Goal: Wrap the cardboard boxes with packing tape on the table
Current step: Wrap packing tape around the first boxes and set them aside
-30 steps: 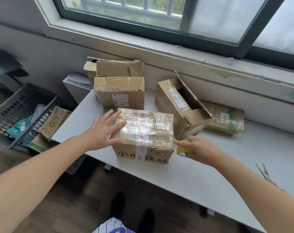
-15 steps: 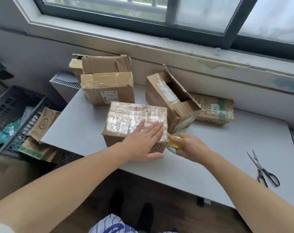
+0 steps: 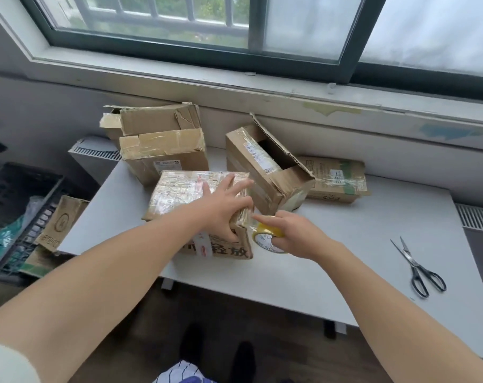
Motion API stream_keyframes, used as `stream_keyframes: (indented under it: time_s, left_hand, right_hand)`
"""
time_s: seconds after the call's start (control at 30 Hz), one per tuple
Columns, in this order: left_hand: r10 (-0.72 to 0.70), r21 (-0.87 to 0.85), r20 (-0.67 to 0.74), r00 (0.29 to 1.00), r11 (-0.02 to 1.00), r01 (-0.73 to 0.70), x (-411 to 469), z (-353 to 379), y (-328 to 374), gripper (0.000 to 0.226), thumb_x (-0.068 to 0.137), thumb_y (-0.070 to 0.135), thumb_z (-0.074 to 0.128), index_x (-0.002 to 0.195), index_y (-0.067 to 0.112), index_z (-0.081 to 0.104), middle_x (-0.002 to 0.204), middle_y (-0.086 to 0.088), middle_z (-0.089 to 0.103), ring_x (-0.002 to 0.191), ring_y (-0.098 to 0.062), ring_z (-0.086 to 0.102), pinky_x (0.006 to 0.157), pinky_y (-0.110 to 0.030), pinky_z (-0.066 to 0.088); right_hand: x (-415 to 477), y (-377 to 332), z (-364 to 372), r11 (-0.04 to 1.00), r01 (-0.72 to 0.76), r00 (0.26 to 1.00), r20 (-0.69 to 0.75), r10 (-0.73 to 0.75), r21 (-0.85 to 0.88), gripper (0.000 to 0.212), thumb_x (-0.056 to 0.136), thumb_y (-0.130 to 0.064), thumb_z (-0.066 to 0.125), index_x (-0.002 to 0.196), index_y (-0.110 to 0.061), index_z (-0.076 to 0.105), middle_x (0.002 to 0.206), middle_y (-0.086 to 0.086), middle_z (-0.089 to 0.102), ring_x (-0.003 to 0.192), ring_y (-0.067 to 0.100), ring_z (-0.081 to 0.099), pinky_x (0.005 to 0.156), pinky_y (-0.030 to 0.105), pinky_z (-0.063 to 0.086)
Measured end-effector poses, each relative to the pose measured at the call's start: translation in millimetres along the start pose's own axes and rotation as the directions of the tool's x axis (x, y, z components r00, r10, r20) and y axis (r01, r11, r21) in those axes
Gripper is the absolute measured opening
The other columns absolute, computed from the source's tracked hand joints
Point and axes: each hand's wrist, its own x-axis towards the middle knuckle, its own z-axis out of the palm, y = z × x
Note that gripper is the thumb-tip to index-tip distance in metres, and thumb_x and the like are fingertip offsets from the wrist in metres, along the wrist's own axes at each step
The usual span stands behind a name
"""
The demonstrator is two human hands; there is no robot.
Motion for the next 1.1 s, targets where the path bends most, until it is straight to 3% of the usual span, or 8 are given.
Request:
stream_keyframes:
  time_s: [0.17,0.23,0.33,0.47,0.6,0.77,0.93,1.1]
  left_hand:
    - [0.068,-0.239,-0.235,0.97,0.963,-0.125,-39.9,-37.6,-48.4,0.073,0.066,0.05,0.088,0.129,0.038,0.051,0.166,0.02,0.011,0.155,-0.014,0.012,0.122,-0.043,0.029]
    - [0.028,-0.351,-0.327,0.945,0.924,-0.149,-59.6,-37.9,-71.1,0.075,0.066,0.042,0.093,0.13,0.036,0.053,0.164,0.017,0.018,0.152,-0.008,0.021,0.12,-0.027,0.029]
    - [-0.02,-0.393,-0.396,0.918,0.907,-0.15,-87.6,-24.4,-106.8,0.076,0.066,0.031,0.096,0.131,0.029,0.056,0.163,0.012,0.026,0.149,-0.006,0.026,0.114,-0.01,0.024]
    - [-0.085,-0.443,-0.4,0.913,0.89,-0.111,-120.9,-12.9,-149.2,0.076,0.069,0.027,0.095,0.132,0.03,0.054,0.163,0.018,0.025,0.149,-0.002,0.028,0.118,-0.024,0.033]
    - [-0.137,-0.343,-0.348,0.927,0.939,0.01,-143.8,-3.5,-181.4,0.078,0.074,0.037,0.089,0.139,0.034,0.046,0.165,0.022,0.021,0.153,-0.001,0.013,0.125,-0.035,0.025]
    - [-0.139,-0.213,-0.44,0.887,0.976,0.047,-151.5,32.7,-198.0,0.107,0.072,0.073,0.07,0.159,0.026,0.029,0.165,0.015,0.02,0.158,-0.014,0.002,0.125,-0.056,0.012]
    - [-0.045,0.061,-0.518,0.854,0.994,0.09,-155.1,44.2,-207.8,0.108,0.076,0.07,0.072,0.158,0.014,0.03,0.166,-0.003,0.03,0.157,-0.019,0.012,0.121,-0.064,0.021]
    - [-0.11,-0.028,-0.495,0.862,0.993,0.111,-148.4,44.0,-197.0,0.113,0.078,0.067,0.074,0.164,0.018,0.02,0.172,0.005,0.012,0.159,-0.014,0.005,0.122,-0.063,0.014]
  right_hand:
    - [14.5,-40.1,-50.7,0.962,0.127,0.964,-0.26,-0.063,0.24,0.065,0.082,-0.008,0.068,0.135,-0.045,0.063,0.09,-0.002,0.059,0.083,0.012,0.054,0.073,0.027,0.041]
    - [28.9,-67.8,-65.9,0.944,0.181,0.952,-0.291,-0.098,0.275,0.061,0.079,-0.013,0.066,0.13,-0.047,0.066,0.099,0.001,0.067,0.093,0.016,0.06,0.079,0.028,0.048]
    - [56.5,-112.0,-71.7,0.94,0.237,0.948,-0.268,-0.169,0.245,0.058,0.081,-0.007,0.071,0.13,-0.037,0.069,0.099,-0.018,0.064,0.092,-0.006,0.058,0.078,0.01,0.041]
    - [97.6,-163.9,-70.6,0.93,0.247,0.954,-0.235,-0.185,0.272,0.056,0.084,-0.005,0.072,0.131,-0.035,0.068,0.112,-0.016,0.067,0.096,-0.007,0.057,0.081,0.004,0.04]
    - [138.5,-205.0,-55.5,0.94,0.281,0.952,-0.181,-0.247,0.195,0.058,0.085,-0.008,0.071,0.136,-0.034,0.063,0.124,-0.01,0.068,0.111,0.008,0.061,0.097,0.03,0.05]
    - [169.0,-237.3,-40.3,0.955,0.286,0.958,-0.047,-0.283,0.073,0.063,0.086,-0.012,0.066,0.142,-0.038,0.055,0.127,-0.003,0.065,0.114,0.02,0.059,0.095,0.045,0.051]
    - [164.8,-245.8,-62.0,0.931,0.343,0.939,0.077,-0.335,-0.128,0.07,0.085,-0.015,0.066,0.148,-0.041,0.049,0.127,0.0,0.069,0.107,0.024,0.063,0.088,0.039,0.052]
    - [130.1,-208.2,-82.4,0.955,0.243,0.963,0.158,-0.217,-0.168,0.068,0.082,-0.016,0.064,0.14,-0.05,0.055,0.122,-0.004,0.07,0.104,0.022,0.063,0.088,0.032,0.051]
